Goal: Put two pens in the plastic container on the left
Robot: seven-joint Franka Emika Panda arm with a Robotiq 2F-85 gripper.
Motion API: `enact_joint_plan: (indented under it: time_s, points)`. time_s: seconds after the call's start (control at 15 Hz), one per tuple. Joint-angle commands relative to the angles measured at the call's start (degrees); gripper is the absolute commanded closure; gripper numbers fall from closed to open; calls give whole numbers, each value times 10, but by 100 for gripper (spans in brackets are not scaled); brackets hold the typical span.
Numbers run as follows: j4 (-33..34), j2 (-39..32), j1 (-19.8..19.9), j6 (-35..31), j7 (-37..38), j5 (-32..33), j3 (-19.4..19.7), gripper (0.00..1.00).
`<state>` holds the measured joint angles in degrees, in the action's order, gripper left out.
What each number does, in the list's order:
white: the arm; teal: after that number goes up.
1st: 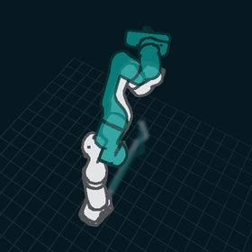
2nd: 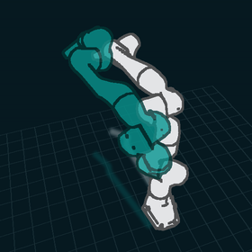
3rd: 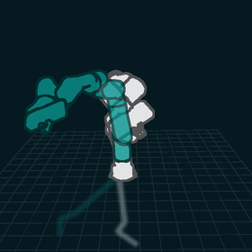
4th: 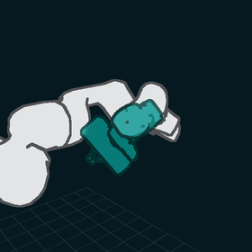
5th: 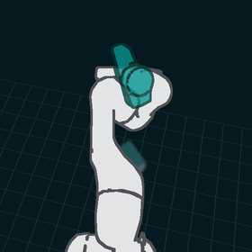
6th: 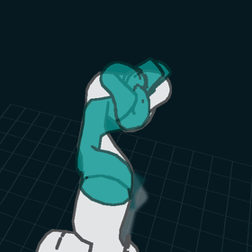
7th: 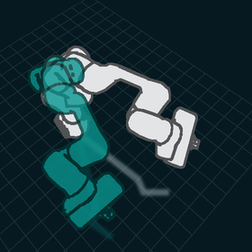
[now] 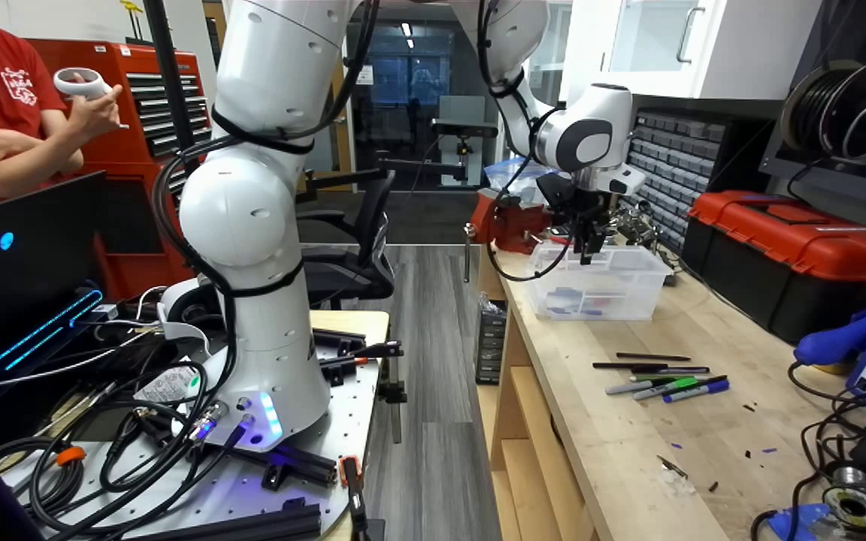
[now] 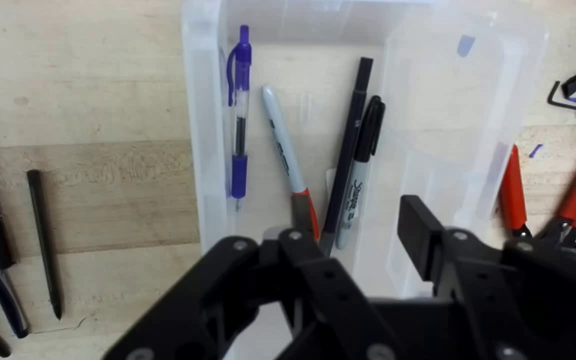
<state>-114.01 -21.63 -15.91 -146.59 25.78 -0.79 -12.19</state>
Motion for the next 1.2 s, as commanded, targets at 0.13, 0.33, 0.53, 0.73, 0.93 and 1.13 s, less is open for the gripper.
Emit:
enact_joint_plan:
  time_s: [0.13, 0.33, 0.53, 0.73, 0.93, 1.13]
  points:
    - [8, 46, 1, 32, -30, -23, 9, 7]
    - [13, 64, -4, 61, -18, 6, 28, 0]
    - [13, 72, -2, 98, -14, 41, 45, 0]
    - [9, 69, 0, 120, -12, 80, 61, 0]
    - [16, 56, 3, 112, -12, 79, 60, 0]
    - [16, 56, 3, 114, -12, 83, 63, 0]
